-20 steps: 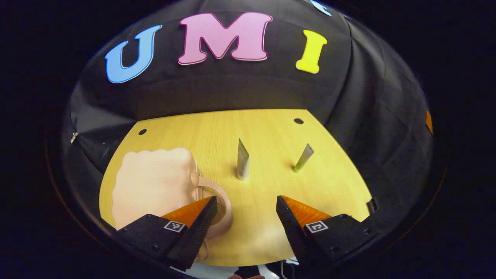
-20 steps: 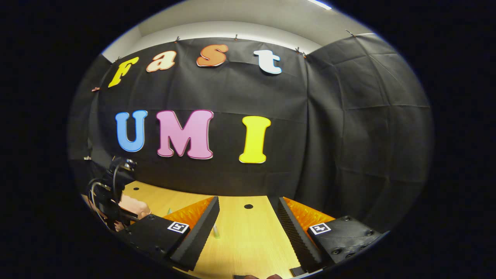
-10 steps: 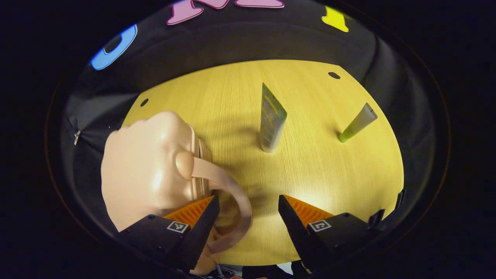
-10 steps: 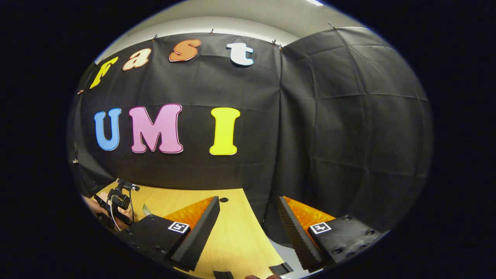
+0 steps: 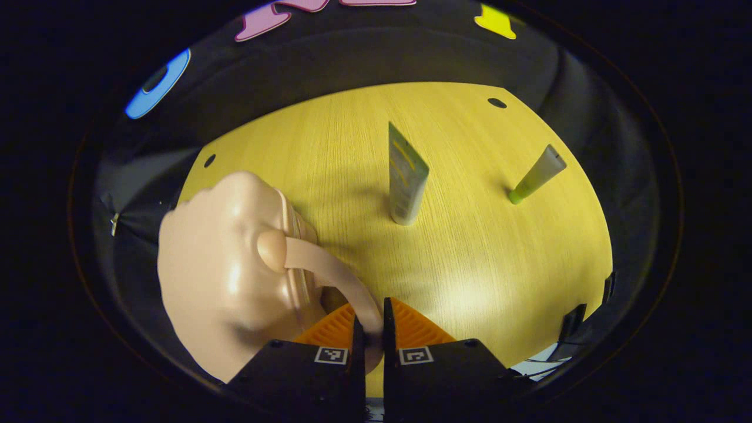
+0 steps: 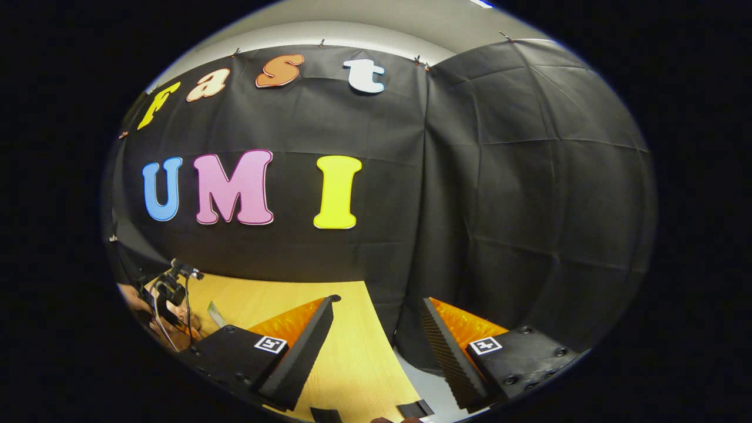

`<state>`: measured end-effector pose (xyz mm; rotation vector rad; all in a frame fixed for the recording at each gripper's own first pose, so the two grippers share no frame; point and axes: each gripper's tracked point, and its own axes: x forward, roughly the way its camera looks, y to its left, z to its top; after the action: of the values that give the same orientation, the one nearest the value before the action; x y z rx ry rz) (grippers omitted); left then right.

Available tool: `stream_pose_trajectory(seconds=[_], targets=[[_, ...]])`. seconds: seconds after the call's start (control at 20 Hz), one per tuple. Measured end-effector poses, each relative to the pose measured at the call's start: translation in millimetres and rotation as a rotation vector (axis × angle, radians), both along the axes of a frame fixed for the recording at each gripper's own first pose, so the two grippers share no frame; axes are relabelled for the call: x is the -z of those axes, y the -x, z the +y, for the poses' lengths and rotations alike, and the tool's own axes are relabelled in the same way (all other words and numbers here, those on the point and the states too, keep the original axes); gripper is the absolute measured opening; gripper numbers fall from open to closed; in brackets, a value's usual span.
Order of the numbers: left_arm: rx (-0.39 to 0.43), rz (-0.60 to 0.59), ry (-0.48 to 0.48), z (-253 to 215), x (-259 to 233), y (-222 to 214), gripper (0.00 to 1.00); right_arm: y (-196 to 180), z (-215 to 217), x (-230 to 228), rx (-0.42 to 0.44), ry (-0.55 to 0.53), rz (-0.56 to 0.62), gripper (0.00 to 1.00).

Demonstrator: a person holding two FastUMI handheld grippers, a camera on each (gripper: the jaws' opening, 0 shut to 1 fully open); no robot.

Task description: First open the suitcase, pack the skin care products into it, and then close the suitcase.

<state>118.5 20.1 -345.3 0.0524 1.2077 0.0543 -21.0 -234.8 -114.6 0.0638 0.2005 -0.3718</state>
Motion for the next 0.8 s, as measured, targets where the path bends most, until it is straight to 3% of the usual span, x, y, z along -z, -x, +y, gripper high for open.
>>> stream_pose_trajectory(seconds=[0.1, 0.25, 0.35, 0.55, 0.8], targets=[[-0.034, -0.031, 0.072, 7.3, -34.8, 2.5, 0.16, -14.3, 10.2, -4.2, -0.046, -0.005, -0.017, 0.96], [-0.050, -0.127, 0.038, 52.0, -97.4, 5.9, 0.11, -45.0, 33.6, -6.3, -0.137, -0.011, -0.040, 0.96], [-0.078, -0.196, 0.020, 88.6, -138.6, 10.9, 0.13, -66.0, 53.5, -8.9, -0.195, -0.018, -0.048, 0.96], [-0.146, -0.294, 0.021, 167.2, -186.9, 21.7, 0.12, -98.5, 102.6, -36.1, -0.271, -0.002, -0.103, 0.96], [-0.230, -0.336, -0.136, 304.9, -213.3, 48.6, 0.12, -126.2, 176.5, -43.5, -0.315, -0.013, -0.115, 0.96]])
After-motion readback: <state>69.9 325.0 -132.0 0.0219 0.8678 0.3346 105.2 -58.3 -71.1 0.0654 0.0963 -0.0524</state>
